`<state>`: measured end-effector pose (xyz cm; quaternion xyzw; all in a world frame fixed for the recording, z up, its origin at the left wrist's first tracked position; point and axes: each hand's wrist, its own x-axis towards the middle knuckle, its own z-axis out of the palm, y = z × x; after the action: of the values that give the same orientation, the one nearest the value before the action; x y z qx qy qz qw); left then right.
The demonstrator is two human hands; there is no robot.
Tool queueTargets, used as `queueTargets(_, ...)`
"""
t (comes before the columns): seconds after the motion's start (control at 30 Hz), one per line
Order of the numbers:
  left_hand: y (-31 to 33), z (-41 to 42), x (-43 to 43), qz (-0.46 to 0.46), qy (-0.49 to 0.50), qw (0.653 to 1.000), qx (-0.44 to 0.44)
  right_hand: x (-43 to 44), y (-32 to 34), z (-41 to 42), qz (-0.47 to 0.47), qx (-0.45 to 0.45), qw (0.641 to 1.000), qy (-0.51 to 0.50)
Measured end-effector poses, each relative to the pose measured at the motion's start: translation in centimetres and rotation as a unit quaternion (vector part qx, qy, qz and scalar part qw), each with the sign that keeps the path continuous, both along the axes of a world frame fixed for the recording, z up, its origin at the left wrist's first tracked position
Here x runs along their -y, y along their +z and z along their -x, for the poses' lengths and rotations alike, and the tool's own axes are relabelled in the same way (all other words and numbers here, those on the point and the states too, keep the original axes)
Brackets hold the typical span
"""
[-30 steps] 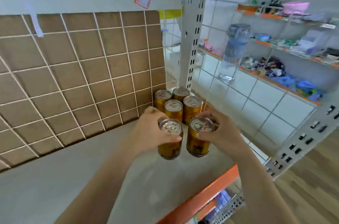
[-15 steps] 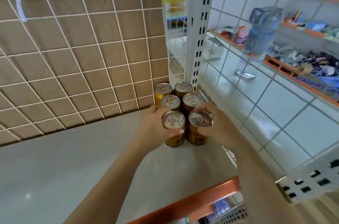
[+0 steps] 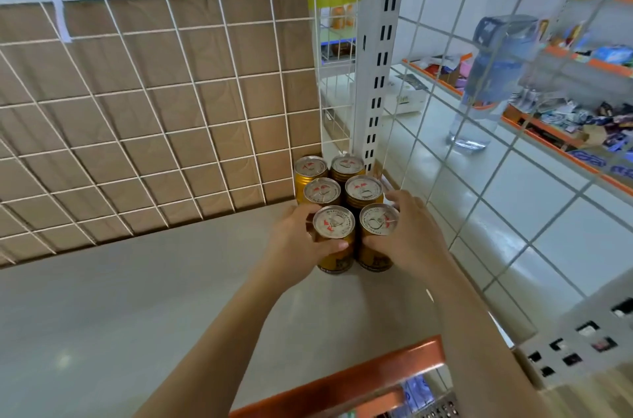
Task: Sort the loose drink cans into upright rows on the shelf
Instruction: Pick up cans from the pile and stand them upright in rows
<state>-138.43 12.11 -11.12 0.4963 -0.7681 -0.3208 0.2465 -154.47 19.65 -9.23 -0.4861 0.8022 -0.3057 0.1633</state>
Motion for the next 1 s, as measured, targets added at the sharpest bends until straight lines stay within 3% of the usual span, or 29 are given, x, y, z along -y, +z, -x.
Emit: queueTargets(1.0, 0.5, 0.1, -0.4, 0.008, -0.046, 0.998, -0.034, -0.4, 2.0, 0.1, -0.033, 0.009, 0.999, 0.021)
